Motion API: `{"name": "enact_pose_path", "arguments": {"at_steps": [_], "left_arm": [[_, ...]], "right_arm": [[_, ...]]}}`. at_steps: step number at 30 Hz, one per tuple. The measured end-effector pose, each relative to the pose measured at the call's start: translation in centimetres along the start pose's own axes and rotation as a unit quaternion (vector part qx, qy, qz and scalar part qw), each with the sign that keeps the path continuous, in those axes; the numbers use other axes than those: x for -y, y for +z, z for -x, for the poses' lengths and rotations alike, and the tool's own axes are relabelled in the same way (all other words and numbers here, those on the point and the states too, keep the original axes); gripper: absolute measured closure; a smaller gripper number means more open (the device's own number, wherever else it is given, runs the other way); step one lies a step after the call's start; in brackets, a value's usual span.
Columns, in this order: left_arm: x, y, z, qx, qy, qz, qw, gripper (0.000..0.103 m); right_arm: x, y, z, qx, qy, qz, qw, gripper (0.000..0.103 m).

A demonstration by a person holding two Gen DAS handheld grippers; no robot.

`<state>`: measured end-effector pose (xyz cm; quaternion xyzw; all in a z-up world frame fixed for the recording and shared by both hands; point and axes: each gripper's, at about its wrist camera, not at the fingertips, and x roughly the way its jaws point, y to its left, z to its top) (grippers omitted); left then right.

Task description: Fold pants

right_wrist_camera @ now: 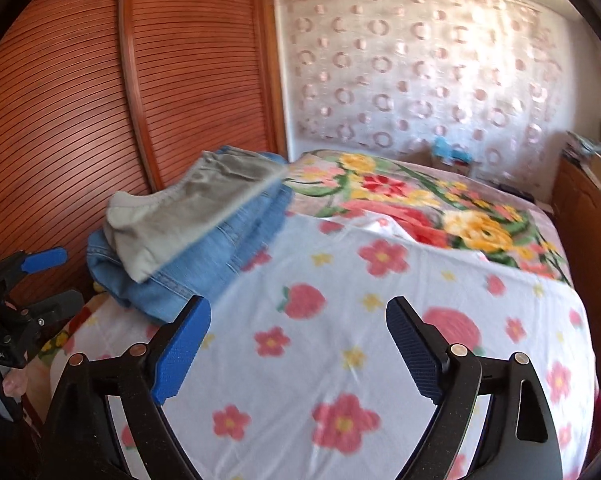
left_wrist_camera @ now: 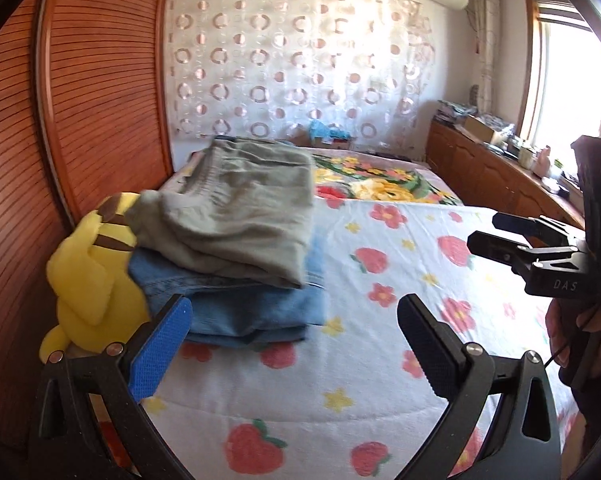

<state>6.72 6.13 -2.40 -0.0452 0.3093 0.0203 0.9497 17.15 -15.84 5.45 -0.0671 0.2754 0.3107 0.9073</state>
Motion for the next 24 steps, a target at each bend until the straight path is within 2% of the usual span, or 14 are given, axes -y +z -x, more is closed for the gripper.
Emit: {"name": "enact_pose_path", "arguments": {"at_steps": [10,24], "left_arm": [[4.5,-1.4,1.2,-0.004,-0.039,-0.025,0.9989,0.001],[9.2,-2.1,3.7,0.002,-0.067,-0.047,0.9966,0.001]], "right_arm": [[0.2,-4.1,5.3,0.003,-0.047,-0.034,0.998,0.012],[-1.6,-7.9,12.0,0.025,-0.106,-0.062,0.992,0.012]]}}
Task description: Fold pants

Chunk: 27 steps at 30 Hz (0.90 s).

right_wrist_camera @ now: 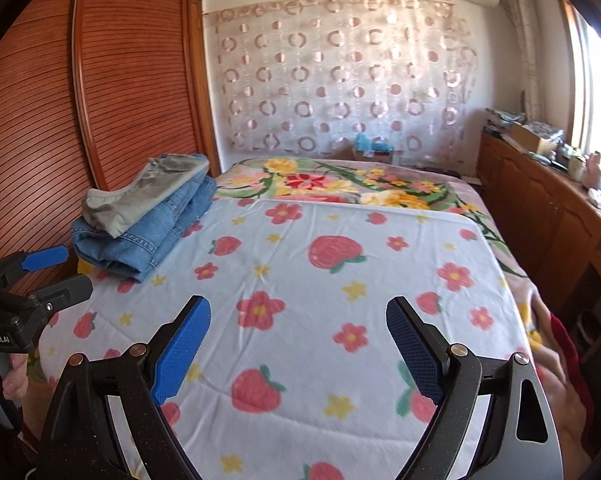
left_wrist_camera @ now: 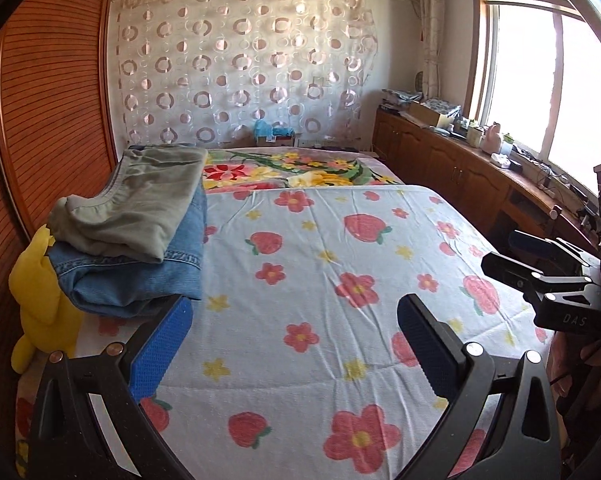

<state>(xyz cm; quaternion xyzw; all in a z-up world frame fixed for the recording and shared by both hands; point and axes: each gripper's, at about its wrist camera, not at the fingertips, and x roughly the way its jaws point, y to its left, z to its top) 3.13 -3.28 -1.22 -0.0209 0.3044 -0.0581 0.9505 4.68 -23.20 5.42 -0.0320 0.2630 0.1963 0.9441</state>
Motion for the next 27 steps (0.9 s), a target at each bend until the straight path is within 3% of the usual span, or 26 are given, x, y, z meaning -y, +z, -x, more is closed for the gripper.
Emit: {"name": "enact_pose_path", "arguments": {"at_steps": [16,27], "left_arm": [[3.8,2.5,3.4,0.038,-0.014,-0.026,0.9988,0.001],[4.8,4.1,6.6,0.078,-0.011,-0.036,0.9962,0.001]], "right_arm": [[-0.1,-1.2,4.6,0.033,-0.036,-0.027,0.998,0.012],[-0.5,-1.0,7.7,0.085,-0.049,-0.028,0.995,0.012]]}}
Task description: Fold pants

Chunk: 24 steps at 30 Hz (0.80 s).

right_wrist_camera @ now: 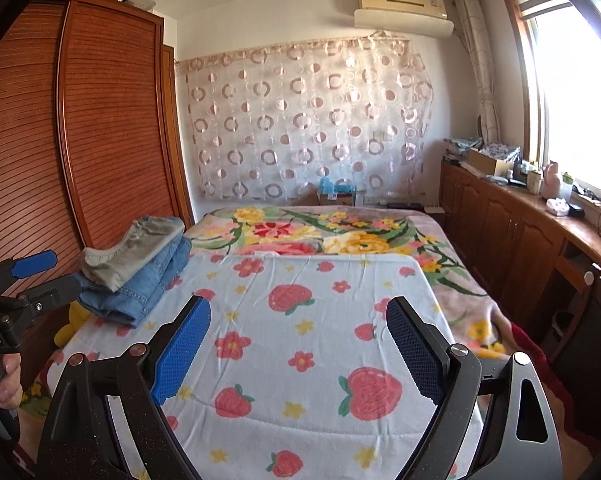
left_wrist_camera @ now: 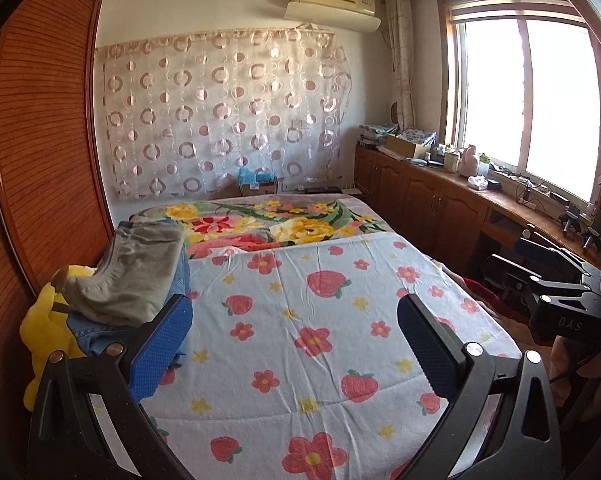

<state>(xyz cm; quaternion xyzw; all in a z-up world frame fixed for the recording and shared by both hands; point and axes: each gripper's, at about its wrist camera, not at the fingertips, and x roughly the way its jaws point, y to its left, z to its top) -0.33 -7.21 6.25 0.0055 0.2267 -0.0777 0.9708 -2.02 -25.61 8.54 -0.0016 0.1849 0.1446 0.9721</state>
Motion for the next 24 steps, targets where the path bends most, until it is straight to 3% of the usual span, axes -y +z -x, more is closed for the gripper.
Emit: {"name": "enact_pose_path", "arguments": {"at_steps": [9,24], "left_arm": [[-0.6,0.5,2.0,0.025,0.019,0.005,0.9995,0.000],[-1.4,0.3,1.9,0.028,0.027,0.016,0.9991,0.001]], "right_arm": [[-0.8,-0.7,0.6,0.024,-0.003,0.008,1.000,0.012],[-0.6,-0.9,0.1,0.027,0.001,0.010,1.000,0.012]]}}
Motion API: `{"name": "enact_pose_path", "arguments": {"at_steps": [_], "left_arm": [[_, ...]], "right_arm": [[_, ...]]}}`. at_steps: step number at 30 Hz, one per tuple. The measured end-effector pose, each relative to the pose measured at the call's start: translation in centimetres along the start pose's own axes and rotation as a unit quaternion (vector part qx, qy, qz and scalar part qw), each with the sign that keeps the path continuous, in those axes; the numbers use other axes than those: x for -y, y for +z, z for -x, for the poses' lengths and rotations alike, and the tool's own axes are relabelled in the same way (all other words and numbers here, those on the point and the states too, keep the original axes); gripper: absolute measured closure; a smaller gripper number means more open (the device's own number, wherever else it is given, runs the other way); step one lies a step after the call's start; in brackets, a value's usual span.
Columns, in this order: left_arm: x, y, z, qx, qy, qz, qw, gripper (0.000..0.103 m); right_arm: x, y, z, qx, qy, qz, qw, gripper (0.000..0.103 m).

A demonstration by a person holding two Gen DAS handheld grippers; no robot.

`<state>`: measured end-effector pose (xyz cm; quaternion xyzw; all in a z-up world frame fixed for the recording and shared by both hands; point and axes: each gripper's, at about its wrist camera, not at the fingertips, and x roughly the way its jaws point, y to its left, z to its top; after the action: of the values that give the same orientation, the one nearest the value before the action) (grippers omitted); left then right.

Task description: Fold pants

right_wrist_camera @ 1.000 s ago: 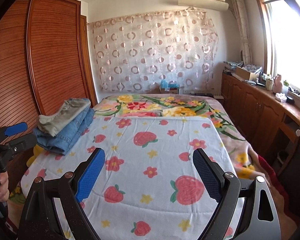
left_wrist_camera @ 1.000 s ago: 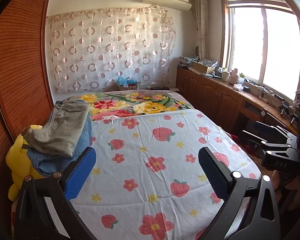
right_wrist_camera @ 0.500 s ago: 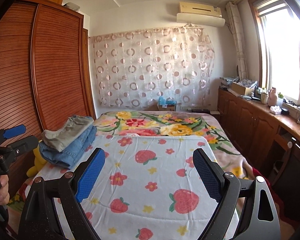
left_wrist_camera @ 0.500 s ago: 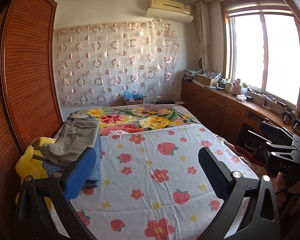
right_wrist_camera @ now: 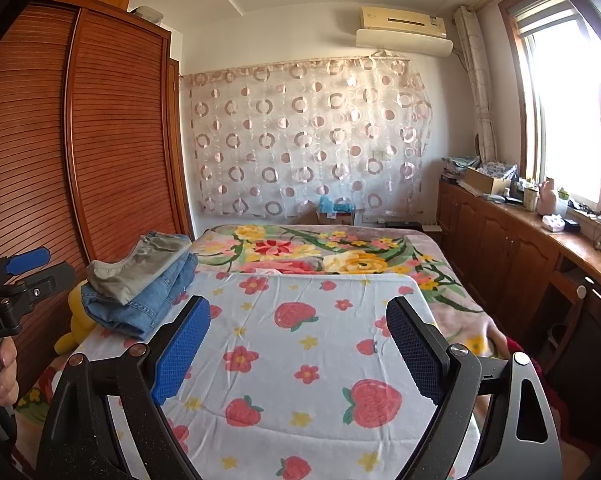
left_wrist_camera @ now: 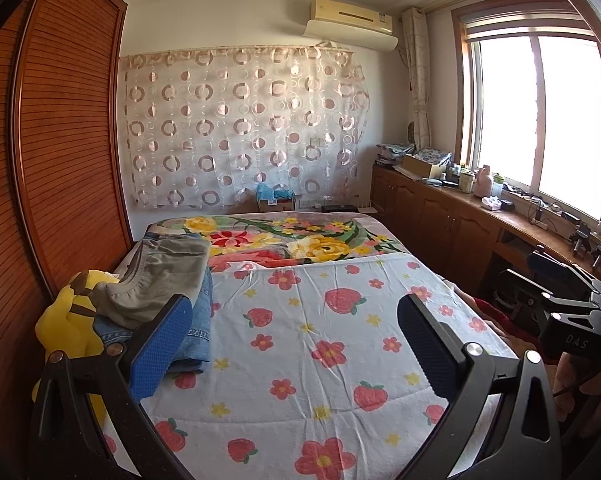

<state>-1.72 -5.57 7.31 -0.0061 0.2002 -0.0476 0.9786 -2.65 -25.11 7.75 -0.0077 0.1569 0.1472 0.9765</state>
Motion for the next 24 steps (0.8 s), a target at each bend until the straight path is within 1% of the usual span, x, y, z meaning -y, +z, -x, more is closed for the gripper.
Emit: {"name": "enact_pose_path", "arguments": {"at_steps": [24], "left_arm": [[-0.21,-0.06,0.00,0.000,0.000,0.001,1.0000,0.000]], "right_arm": [[0.11,0.04,-0.01,0.002,0.001,0.001,1.000,0.012]]}}
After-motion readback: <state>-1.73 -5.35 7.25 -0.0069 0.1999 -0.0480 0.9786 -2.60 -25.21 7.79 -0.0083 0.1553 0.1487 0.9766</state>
